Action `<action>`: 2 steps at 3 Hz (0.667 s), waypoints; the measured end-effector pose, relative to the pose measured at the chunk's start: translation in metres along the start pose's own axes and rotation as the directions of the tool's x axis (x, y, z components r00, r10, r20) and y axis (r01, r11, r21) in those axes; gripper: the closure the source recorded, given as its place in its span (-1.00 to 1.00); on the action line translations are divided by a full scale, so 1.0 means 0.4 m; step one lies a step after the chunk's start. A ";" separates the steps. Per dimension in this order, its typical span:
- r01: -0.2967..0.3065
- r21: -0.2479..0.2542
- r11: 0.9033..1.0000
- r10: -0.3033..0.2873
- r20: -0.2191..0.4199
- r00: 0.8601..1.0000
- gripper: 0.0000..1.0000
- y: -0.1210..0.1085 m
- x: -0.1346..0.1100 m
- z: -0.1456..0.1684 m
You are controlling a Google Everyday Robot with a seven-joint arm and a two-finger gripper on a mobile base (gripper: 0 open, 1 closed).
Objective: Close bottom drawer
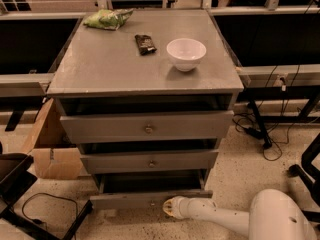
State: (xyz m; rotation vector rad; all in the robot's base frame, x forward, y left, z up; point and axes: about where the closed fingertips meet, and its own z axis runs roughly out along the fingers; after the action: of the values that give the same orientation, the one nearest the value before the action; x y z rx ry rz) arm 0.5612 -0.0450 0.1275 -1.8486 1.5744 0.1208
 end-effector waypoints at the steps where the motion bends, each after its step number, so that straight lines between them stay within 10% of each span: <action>1: 0.000 0.000 1.000 0.000 0.000 1.000 0.47 0.000 0.000 0.000; 2: 0.000 0.000 1.000 0.000 0.000 1.000 0.00 0.000 0.000 0.000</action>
Offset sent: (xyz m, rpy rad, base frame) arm 0.0000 0.0000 0.0000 0.0000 0.0000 0.0000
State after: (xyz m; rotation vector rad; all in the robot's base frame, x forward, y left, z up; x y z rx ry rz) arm 0.5612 -0.0449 0.1275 -1.8486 1.5744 0.1209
